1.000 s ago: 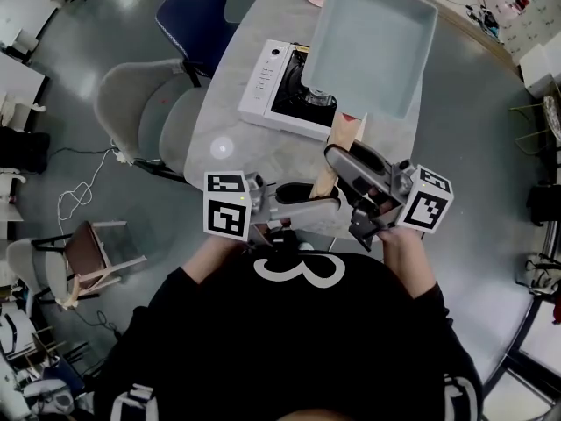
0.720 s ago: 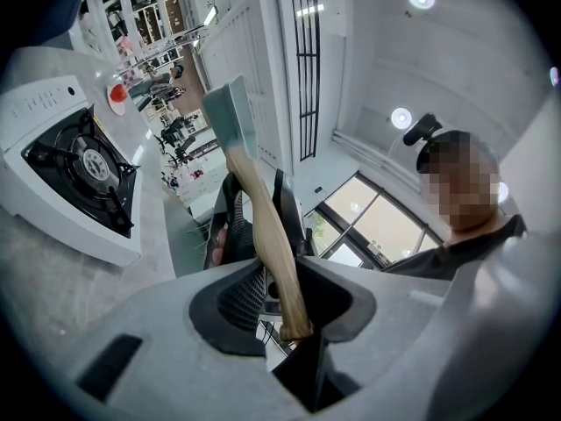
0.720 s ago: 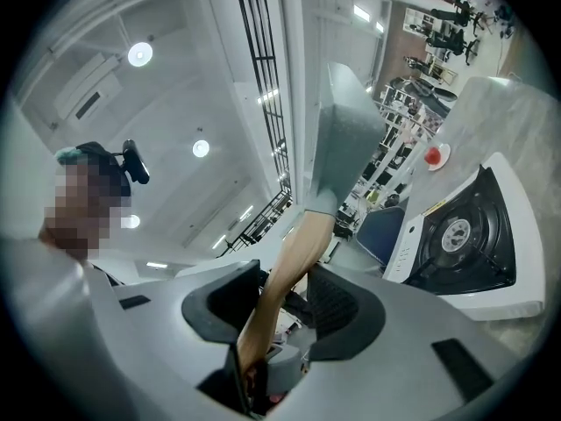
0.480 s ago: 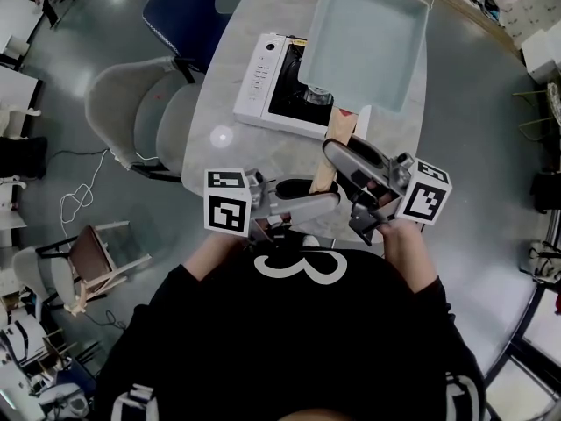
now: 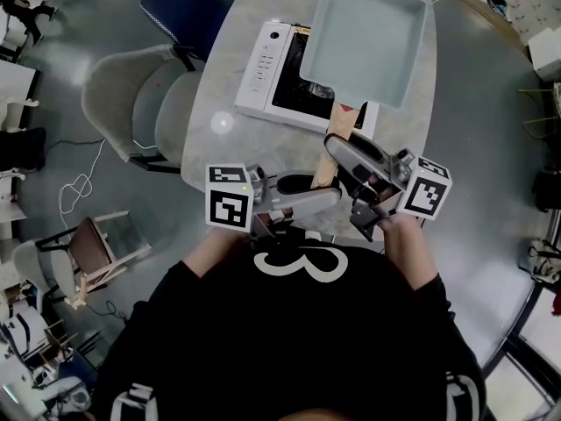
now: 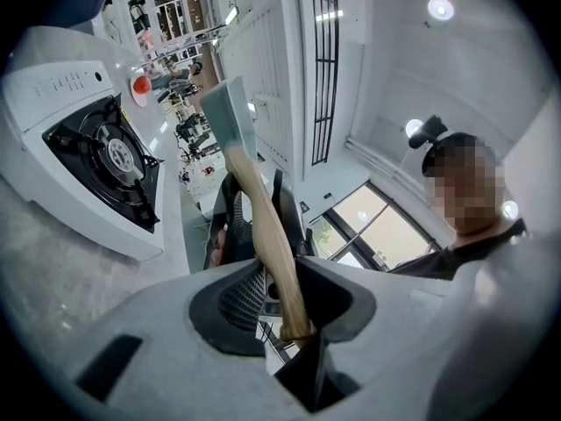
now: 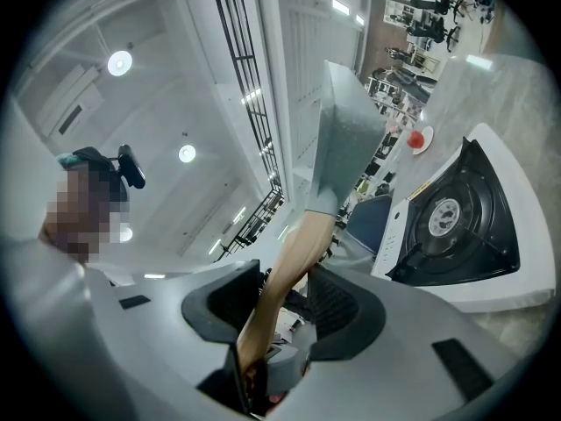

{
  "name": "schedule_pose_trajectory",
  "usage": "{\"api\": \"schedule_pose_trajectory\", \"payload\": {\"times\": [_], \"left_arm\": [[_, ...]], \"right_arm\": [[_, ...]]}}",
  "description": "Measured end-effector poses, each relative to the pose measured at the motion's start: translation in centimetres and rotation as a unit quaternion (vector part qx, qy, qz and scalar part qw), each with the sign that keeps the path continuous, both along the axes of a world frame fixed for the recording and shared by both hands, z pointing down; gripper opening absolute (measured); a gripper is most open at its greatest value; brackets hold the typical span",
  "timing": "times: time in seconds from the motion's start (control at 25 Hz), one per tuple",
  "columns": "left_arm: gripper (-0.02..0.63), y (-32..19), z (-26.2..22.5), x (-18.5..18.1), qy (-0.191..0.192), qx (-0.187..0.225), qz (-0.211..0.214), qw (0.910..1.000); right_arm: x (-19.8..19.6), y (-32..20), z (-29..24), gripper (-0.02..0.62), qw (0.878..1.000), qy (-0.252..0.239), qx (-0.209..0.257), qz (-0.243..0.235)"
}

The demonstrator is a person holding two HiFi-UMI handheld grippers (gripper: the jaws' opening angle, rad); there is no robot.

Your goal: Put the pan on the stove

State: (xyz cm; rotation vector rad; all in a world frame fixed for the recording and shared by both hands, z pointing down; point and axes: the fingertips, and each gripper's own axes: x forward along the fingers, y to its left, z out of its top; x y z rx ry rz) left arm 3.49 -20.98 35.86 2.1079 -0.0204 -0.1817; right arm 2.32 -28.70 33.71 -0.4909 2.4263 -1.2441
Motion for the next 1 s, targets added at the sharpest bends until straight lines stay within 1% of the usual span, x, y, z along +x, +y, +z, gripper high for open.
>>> {"api": "schedule_pose_trajectory", "payload": {"times": [0.56, 1.0], "left_arm": [[0.118, -0.7, 2.8, -1.8, -0.011, -0.037, -0.010, 0.9992], [0.120, -1.1, 4.6, -2.3, -0.021, -0.055, -0.011, 0.9982]], "right_arm": [[-2.0, -0.9, 3.4, 0.161, 0.999, -0.012, -0.041, -0.011], [-2.6, -1.3, 5.4, 0.161, 0.998, -0.018, -0.056, -0.015]]}}
